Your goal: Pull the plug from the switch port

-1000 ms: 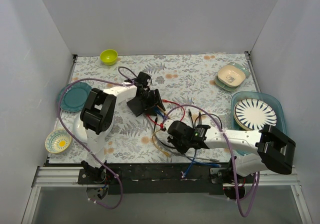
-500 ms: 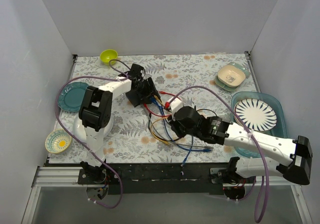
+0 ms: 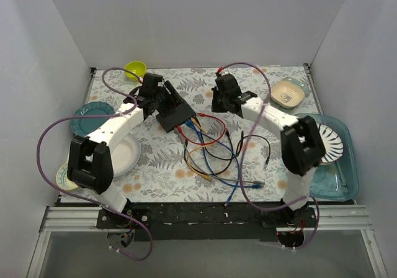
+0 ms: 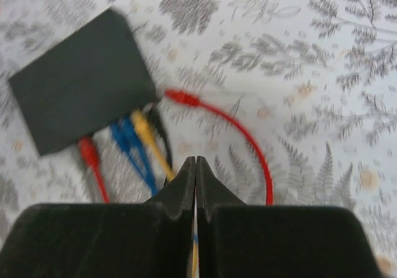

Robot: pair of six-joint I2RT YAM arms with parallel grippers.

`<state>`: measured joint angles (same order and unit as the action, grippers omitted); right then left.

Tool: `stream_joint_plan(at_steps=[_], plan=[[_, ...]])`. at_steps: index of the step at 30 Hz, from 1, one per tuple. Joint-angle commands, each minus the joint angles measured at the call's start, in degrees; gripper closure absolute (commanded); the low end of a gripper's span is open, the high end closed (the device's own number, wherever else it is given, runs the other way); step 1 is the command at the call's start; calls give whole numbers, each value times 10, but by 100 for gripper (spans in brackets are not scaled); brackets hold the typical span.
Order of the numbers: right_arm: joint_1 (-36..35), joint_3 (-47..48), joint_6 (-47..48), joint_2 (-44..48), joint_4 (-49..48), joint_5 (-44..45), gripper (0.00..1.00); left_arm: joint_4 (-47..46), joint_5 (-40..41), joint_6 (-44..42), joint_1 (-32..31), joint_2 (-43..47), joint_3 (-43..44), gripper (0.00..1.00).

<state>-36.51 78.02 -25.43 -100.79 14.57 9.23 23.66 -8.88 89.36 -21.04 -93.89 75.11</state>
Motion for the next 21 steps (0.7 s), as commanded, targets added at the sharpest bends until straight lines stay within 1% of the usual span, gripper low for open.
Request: stream_joint_plan(at_steps=[1,2,5,7,10,11,14,15,17,18,21], plan=[[40,190,-43,-168,53,-82,99,66,129,65,23,31,-69,44],[43,205,-41,-184,53,-89,99,62,134,72,28,35,-95,46],[47,209,-46,-213,39,-115,99,61,135,91,57,40,-124,51],[47,204,-45,-220,41,-124,99,64,125,94,72,31,-130,53],[46,165,-43,-212,35,-135,99,74,121,104,85,2,-132,55],[46,132,-41,-206,31,-138,99,78,121,115,88,-10,-135,56],[43,84,-34,-182,14,-147,99,55,107,122,97,-30,-151,59],[42,59,-33,-179,14,-155,99,50,102,121,100,-53,-149,60],[38,38,-28,-170,17,-163,99,48,90,112,102,-87,-133,61],[36,18,-26,-166,20,-165,99,49,71,102,105,-118,-125,61],[21,-16,-20,-145,20,-170,99,55,49,82,106,-160,-84,61]])
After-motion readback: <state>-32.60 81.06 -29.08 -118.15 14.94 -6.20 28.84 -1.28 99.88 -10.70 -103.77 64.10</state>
